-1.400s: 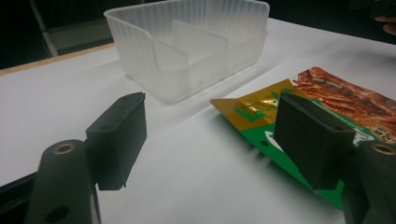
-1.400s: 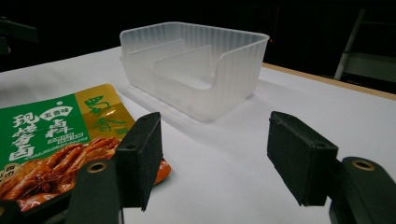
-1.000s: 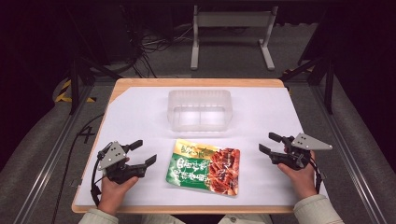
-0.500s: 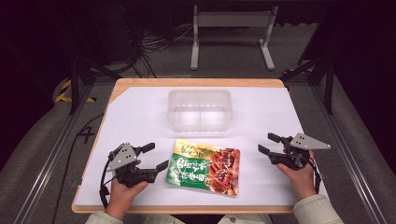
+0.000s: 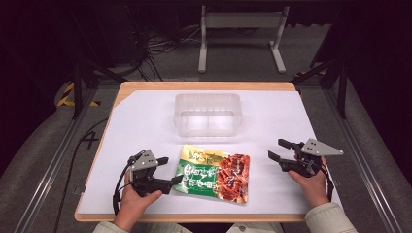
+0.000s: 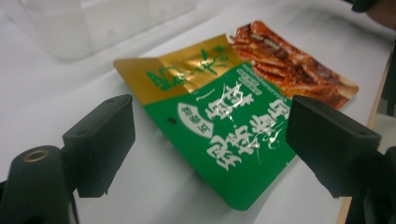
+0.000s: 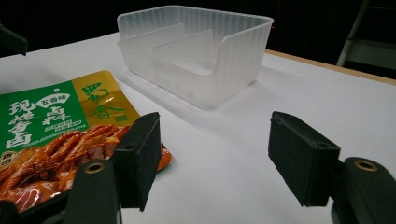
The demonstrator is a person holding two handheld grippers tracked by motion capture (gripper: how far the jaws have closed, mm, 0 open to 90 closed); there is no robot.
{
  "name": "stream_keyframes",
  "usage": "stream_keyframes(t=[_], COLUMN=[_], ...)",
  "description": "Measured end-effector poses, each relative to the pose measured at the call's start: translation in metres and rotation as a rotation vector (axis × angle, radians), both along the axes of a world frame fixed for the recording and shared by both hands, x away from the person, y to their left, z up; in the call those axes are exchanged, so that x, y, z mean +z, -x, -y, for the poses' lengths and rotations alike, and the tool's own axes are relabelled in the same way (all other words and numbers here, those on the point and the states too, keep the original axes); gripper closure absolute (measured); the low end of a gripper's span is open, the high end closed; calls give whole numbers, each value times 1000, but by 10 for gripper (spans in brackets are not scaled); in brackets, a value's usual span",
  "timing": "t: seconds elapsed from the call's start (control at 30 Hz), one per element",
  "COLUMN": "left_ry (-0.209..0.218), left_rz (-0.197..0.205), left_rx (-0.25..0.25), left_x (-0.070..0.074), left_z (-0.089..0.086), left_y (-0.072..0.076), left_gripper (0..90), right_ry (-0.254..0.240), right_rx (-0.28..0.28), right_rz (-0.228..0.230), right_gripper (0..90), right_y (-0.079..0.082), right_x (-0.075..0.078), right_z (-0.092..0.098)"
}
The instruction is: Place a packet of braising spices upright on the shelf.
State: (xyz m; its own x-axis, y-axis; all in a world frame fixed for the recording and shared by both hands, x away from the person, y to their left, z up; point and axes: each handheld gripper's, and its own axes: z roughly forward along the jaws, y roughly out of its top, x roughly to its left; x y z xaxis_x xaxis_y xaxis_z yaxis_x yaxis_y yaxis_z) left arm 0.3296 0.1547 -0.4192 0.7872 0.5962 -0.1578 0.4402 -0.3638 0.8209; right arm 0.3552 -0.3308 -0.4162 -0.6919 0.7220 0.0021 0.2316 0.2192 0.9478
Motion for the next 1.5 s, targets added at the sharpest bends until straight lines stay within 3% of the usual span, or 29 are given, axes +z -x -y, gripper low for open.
stream_keyframes(t=[0.03,0.2,0.3,0.37,0.77,1.1,1.5], left_ry=[0,-57,-70,-72,-129,-178,-149], left_rz=[0,-94,-113,-151,-232,-246,-280], left_rx=[0,-23,-38,-48,-122,-120,-162], left_x=[0,-9,-11,-13,-19,-23,-23], left_z=[0,6,6,7,12,13,19], left_y=[0,-5,-6,-6,-10,-10,-12], left_gripper=[170,192,227,250,318,316,384], right_ry=[0,-2,-2,-1,2,2,-1], right_rx=[0,1,1,0,-1,3,4], right_rz=[0,-2,-3,-8,-24,-32,-36], right_gripper=[349,349,349,349,348,344,342], right_y=[0,0,0,0,-2,-2,-3], right_x=[0,0,0,0,-2,-3,-3], right_z=[0,0,0,0,0,0,0])
